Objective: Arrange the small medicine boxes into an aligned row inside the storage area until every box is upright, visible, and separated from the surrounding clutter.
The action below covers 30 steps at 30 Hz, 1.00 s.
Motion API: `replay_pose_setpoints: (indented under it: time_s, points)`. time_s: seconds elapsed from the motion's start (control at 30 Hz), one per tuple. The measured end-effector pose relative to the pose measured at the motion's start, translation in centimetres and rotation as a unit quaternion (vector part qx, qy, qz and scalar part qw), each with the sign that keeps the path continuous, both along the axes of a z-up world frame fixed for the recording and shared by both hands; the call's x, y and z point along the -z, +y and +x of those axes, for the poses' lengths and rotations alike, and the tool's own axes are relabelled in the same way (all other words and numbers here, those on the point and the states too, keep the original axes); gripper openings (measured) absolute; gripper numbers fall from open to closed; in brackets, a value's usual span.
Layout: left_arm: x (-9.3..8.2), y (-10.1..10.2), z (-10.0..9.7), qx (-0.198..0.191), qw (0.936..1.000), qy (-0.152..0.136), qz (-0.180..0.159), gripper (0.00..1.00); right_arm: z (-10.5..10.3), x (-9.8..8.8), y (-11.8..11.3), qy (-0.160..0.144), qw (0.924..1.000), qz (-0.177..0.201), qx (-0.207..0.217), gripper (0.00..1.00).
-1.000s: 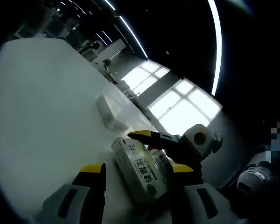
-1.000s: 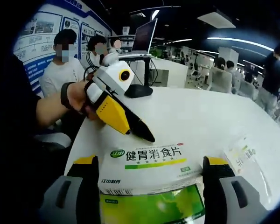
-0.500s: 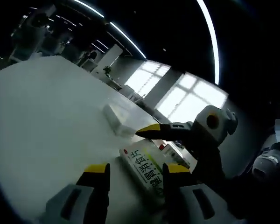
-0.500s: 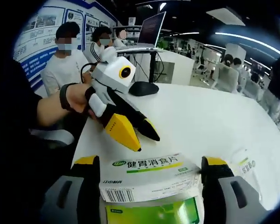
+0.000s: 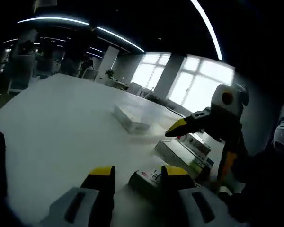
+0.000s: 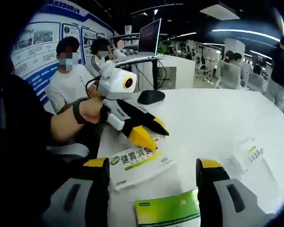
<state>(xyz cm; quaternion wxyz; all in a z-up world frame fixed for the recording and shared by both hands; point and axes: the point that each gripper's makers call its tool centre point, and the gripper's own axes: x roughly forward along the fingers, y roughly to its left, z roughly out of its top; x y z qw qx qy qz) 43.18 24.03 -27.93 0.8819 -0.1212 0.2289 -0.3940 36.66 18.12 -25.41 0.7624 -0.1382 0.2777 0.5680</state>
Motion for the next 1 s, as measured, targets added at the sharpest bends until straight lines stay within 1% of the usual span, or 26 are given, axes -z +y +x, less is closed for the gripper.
replay_pose_setpoints:
  time_s: [0.1,0.17,0.2,0.27,0.33,0.37,0.4,0.47,0.5,0.53,0.6,0.63,0.67,0.7,0.77,0.83,0.93,1.0]
  points:
    - [-0.4,0.0,-1.3,0.012,0.9999,0.009,0.004,0.36,-1.3,1.4,0.2,0.002,0.9998,-0.013,0.017,0.68]
    - [0.1,0.1,-2.2,0.020,0.9994,0.011,0.026,0.35,-2.0,2.5,0.2,0.000,0.9993,-0.026,0.027,0.68]
    - [0.2,0.2,-2.4,0.019,0.9992,0.007,0.034,0.35,-2.3,3.0,0.2,-0.005,0.9991,-0.029,0.031,0.68]
    - [0.5,0.4,-2.7,0.014,0.9990,0.005,0.042,0.33,-2.5,3.5,0.6,-0.016,0.9984,-0.023,0.049,0.68]
    - [0.9,0.3,-3.1,0.015,0.9988,0.009,0.046,0.31,-3.2,3.9,1.0,-0.031,0.9970,-0.020,0.068,0.69]
    - [1.0,0.2,-3.3,0.016,0.9988,0.010,0.046,0.30,-3.3,3.9,1.2,-0.049,0.9953,-0.015,0.082,0.70]
    - [1.2,0.0,-3.6,0.017,0.9990,0.015,0.038,0.30,-3.3,3.9,1.4,-0.059,0.9934,-0.009,0.098,0.72]
    - [1.2,-0.2,-3.8,0.016,0.9993,0.015,0.030,0.30,-3.0,4.1,2.5,-0.083,0.9910,0.007,0.105,0.74]
    - [1.2,-0.1,-3.7,0.012,0.9995,0.015,0.025,0.30,-2.8,4.3,2.7,-0.092,0.9885,0.012,0.119,0.76]
    - [1.2,-0.1,-3.7,0.010,0.9996,0.016,0.023,0.30,-2.9,4.6,3.0,-0.100,0.9878,0.012,0.119,0.76]
    - [1.2,-0.2,-3.6,0.007,0.9997,0.015,0.020,0.30,-1.9,4.7,3.4,-0.130,0.9819,0.013,0.137,0.75]
    - [1.2,-0.2,-3.7,0.007,0.9997,0.014,0.020,0.30,-1.9,5.1,3.4,-0.134,0.9814,0.005,0.138,0.73]
    - [1.2,-0.2,-3.7,0.008,0.9997,0.014,0.021,0.30,-1.7,5.2,3.1,-0.141,0.9796,-0.001,0.143,0.68]
    - [1.1,0.0,-3.7,0.007,0.9996,0.012,0.023,0.31,-1.7,5.1,3.0,-0.142,0.9789,0.004,0.147,0.62]
    - [0.9,0.7,-3.6,-0.003,0.9995,0.005,0.030,0.31,-1.3,5.0,2.9,-0.143,0.9789,0.002,0.145,0.55]
    - [0.6,1.3,-3.4,-0.007,0.9996,0.003,0.026,0.32,-1.0,5.0,2.7,-0.141,0.9791,-0.003,0.147,0.52]
    - [0.1,1.9,-3.2,-0.013,0.9999,0.007,0.005,0.32,-0.9,5.1,2.7,-0.137,0.9801,-0.002,0.143,0.49]
    - [-0.1,2.3,-3.1,-0.019,0.9998,0.006,0.001,0.33,-1.0,5.0,2.9,-0.132,0.9811,0.004,0.142,0.48]
